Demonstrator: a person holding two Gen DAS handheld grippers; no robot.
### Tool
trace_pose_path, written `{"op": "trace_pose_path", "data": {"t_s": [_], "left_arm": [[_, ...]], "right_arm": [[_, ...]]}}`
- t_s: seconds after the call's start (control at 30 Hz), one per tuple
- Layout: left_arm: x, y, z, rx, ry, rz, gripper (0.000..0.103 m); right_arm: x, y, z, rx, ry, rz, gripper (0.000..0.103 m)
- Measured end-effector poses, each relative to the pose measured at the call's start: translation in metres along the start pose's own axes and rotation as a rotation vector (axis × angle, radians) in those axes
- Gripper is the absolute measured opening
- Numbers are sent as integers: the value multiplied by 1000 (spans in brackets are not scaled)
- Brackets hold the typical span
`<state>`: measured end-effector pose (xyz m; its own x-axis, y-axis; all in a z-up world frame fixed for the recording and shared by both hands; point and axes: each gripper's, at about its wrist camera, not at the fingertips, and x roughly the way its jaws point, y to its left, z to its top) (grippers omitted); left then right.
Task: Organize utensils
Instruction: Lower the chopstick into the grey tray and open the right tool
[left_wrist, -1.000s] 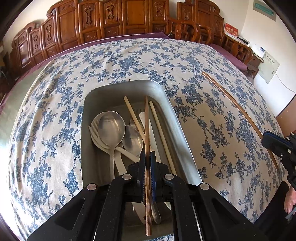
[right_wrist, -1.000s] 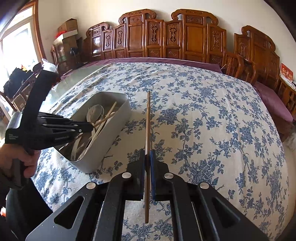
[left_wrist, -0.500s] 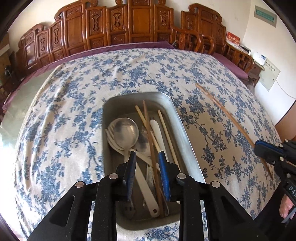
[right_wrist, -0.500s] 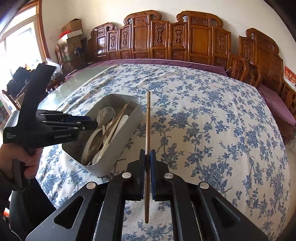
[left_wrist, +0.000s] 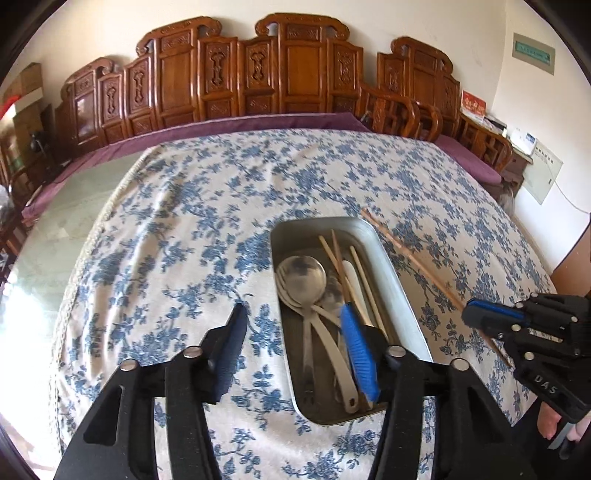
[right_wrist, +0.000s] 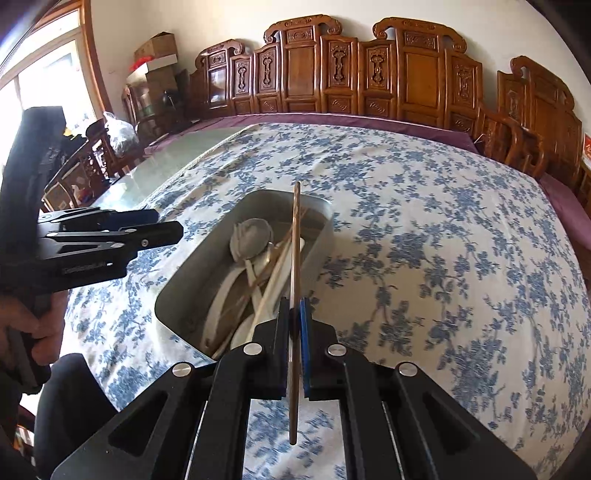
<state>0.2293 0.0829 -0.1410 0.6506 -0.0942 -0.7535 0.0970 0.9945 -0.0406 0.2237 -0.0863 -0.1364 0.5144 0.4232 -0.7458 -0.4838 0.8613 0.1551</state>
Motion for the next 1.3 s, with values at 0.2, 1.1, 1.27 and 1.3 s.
{"op": "trace_pose_path", "data": {"t_s": [0.2, 1.1, 1.27, 1.3], "left_arm": [[-3, 14, -4, -32, -17, 5, 74], [2, 39, -10, -84, 2, 7, 75], [6, 38, -12, -83, 6, 5, 75], [6, 38, -12, -82, 6, 6, 75]], "right_arm": [[15, 10, 10, 18, 17, 20, 7], [77, 26, 24, 107, 108, -9, 7], [80, 22, 23, 170, 114, 17, 7], [81, 24, 23, 168, 112, 21, 7]]}}
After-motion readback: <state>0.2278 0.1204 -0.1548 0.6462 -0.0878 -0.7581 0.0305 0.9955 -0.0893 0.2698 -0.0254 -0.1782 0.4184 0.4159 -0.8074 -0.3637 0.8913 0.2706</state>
